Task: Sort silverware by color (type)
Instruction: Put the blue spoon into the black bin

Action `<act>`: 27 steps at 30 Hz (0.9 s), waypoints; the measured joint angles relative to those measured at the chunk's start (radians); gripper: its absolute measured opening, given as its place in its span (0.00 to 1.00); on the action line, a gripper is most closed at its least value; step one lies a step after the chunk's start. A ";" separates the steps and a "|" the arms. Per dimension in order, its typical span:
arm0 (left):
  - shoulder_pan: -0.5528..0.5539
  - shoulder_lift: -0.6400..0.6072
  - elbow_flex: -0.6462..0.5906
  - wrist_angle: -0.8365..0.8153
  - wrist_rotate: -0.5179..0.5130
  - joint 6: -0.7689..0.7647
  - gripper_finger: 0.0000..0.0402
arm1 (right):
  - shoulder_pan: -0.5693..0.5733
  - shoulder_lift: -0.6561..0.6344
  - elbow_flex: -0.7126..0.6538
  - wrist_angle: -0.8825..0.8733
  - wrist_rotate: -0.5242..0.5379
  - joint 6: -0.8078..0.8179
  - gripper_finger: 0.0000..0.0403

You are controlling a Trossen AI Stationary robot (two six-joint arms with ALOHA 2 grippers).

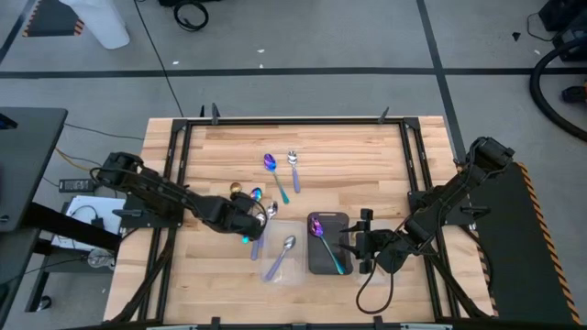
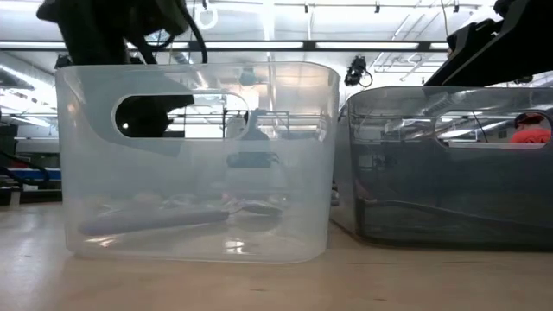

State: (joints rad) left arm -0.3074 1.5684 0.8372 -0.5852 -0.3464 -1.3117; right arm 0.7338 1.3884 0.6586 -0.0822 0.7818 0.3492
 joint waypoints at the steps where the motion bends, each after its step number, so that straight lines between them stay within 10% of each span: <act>1: 0.004 0.000 -0.002 -0.007 0.002 -0.010 0.39 | 0.000 0.000 0.000 0.000 0.000 0.000 0.49; 27: -0.012 0.120 0.004 0.032 0.046 -0.086 0.33 | -0.006 0.000 0.000 0.022 0.002 -0.007 0.49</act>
State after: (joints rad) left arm -0.3199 1.6882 0.8417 -0.5532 -0.3002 -1.3975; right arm 0.7280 1.3884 0.6586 -0.0605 0.7841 0.3420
